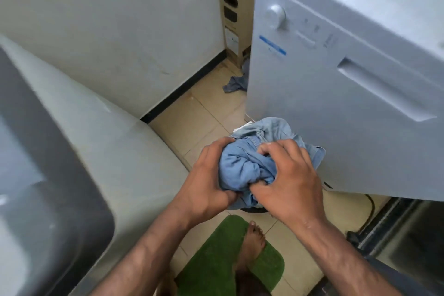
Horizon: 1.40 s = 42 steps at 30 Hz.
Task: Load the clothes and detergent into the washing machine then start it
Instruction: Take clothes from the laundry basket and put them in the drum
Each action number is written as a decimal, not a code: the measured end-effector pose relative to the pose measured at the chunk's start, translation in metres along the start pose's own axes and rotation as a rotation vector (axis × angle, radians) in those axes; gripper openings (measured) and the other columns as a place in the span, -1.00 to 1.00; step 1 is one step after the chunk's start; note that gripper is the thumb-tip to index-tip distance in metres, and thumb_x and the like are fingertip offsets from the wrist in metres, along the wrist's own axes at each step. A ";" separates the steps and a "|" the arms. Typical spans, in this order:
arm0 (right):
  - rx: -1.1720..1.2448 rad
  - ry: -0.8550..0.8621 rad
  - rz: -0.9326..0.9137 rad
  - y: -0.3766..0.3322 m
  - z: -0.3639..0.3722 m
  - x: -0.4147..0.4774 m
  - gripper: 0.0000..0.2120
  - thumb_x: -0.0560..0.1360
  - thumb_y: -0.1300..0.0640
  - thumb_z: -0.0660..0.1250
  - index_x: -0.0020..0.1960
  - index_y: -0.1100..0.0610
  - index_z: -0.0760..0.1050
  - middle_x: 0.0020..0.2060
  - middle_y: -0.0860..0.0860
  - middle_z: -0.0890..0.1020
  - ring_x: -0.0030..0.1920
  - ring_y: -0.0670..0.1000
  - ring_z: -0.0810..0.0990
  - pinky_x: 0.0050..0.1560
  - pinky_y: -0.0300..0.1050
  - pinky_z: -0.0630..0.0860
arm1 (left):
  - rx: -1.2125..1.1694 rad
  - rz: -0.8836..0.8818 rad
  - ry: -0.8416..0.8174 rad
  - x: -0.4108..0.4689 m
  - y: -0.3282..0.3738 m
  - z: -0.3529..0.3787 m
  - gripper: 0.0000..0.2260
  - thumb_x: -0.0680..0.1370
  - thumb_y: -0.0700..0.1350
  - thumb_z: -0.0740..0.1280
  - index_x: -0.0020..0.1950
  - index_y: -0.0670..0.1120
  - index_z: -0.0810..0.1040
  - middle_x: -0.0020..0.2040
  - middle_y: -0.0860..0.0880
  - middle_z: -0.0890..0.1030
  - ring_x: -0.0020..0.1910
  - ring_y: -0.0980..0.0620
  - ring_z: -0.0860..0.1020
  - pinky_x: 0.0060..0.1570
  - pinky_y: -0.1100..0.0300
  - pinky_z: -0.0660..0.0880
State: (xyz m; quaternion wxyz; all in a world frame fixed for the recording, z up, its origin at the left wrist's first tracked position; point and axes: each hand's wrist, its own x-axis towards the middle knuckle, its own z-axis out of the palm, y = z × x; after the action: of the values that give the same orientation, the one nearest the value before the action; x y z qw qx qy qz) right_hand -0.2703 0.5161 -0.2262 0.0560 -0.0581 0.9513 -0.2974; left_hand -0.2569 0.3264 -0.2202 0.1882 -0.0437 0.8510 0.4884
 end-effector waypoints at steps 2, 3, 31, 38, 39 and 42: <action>-0.023 0.034 -0.062 -0.042 -0.033 -0.006 -0.46 0.21 0.03 0.53 0.16 -0.16 0.47 0.05 -0.21 0.44 0.10 -0.05 0.43 -0.19 -0.06 0.50 | -0.042 0.029 0.070 -0.030 0.030 -0.030 -0.19 0.30 -0.11 0.56 0.50 0.17 0.33 0.37 0.11 0.50 0.38 0.09 0.52 0.32 -0.01 0.56; -0.035 0.043 -0.096 -0.064 -0.049 -0.009 -0.44 0.20 0.05 0.54 0.15 -0.16 0.48 0.04 -0.22 0.44 0.10 -0.04 0.44 -0.19 -0.07 0.48 | -0.061 0.046 0.115 -0.046 0.045 -0.046 -0.20 0.31 -0.13 0.56 0.48 0.19 0.34 0.36 0.13 0.51 0.37 0.11 0.53 0.32 0.00 0.56; 0.042 -0.091 -0.752 -0.575 0.029 -0.048 -0.56 0.25 -0.03 0.45 0.13 -0.10 0.52 0.02 -0.10 0.48 0.04 0.01 0.48 -0.12 -0.06 0.45 | -0.218 -0.002 0.795 -0.348 -0.041 -0.443 -0.20 0.28 -0.39 0.56 0.43 0.10 0.45 0.25 0.09 0.62 0.24 0.14 0.61 0.18 0.12 0.64; 0.027 -0.316 -0.632 -0.565 0.121 -0.052 -0.56 0.27 0.00 0.46 0.13 -0.11 0.48 0.08 -0.11 0.44 0.11 -0.01 0.46 -0.02 -0.04 0.52 | -0.186 -0.236 0.723 -0.339 -0.123 -0.440 -0.23 0.29 -0.34 0.48 0.45 0.10 0.42 0.22 0.01 0.55 0.23 0.04 0.54 0.22 0.03 0.59; 0.013 -0.338 -0.613 -0.560 0.135 -0.051 -0.55 0.28 0.02 0.47 0.14 -0.10 0.48 0.08 -0.11 0.42 0.12 -0.01 0.45 -0.04 -0.06 0.50 | -0.172 -0.265 0.708 -0.333 -0.134 -0.437 -0.24 0.29 -0.32 0.48 0.46 0.07 0.42 0.22 0.01 0.53 0.23 0.04 0.52 0.25 0.02 0.56; -0.062 -0.395 -0.571 -0.541 0.170 -0.043 -0.50 0.34 0.09 0.47 0.25 -0.06 0.47 0.10 -0.10 0.39 0.18 0.00 0.38 -0.01 -0.11 0.44 | -0.105 -0.347 0.661 -0.307 -0.167 -0.423 -0.19 0.25 -0.14 0.39 0.52 0.03 0.36 0.33 -0.09 0.51 0.35 -0.13 0.49 0.35 -0.12 0.50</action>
State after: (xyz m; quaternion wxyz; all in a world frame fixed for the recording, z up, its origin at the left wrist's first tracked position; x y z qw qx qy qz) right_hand -0.1618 -0.0140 -0.0525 0.1516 -0.3801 0.8760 -0.2552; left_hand -0.0470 -0.1522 -0.0534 -0.0193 -0.3521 0.8196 0.4516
